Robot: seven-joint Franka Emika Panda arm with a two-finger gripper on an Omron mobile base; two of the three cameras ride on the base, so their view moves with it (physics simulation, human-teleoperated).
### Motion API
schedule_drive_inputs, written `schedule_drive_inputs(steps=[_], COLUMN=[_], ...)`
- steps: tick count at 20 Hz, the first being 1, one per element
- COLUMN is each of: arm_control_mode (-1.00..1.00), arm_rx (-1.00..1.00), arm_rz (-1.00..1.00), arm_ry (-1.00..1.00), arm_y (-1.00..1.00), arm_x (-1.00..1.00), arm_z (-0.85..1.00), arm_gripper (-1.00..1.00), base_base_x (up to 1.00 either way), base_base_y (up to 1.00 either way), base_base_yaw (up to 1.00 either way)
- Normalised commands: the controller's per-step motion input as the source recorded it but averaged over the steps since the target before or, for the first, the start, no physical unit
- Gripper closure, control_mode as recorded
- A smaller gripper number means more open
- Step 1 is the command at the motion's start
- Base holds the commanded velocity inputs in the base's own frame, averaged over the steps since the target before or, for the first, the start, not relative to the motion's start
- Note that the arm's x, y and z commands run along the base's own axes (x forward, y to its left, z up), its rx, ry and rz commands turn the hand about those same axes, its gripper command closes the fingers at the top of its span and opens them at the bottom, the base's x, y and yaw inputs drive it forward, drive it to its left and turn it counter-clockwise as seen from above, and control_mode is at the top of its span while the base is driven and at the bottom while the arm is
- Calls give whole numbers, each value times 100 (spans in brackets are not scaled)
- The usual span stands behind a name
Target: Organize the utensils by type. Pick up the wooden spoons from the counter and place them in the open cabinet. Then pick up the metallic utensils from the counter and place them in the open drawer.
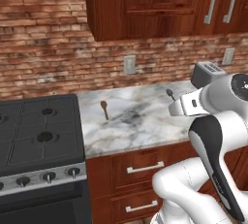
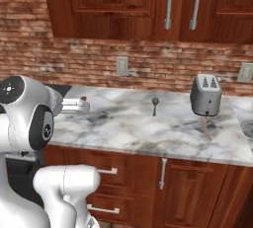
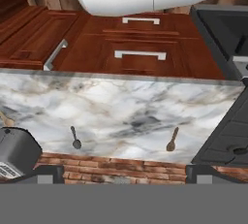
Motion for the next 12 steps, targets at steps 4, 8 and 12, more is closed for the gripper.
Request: schedule_drive_inputs(steps=[4,8,12], arm_control_mode=[100,100,100], arm_rx=[0,0,0], arm_rz=[0,0,0], arm_ry=[0,0,0], arm_y=[0,0,0], arm_x=[0,0,0], arm_z=[0,0,0], arm_gripper=[-100,-100,-100], base_base_x=[33,38,48], base_base_y=[-60,-59,-47], base_base_yaw=[-4,-5,-9])
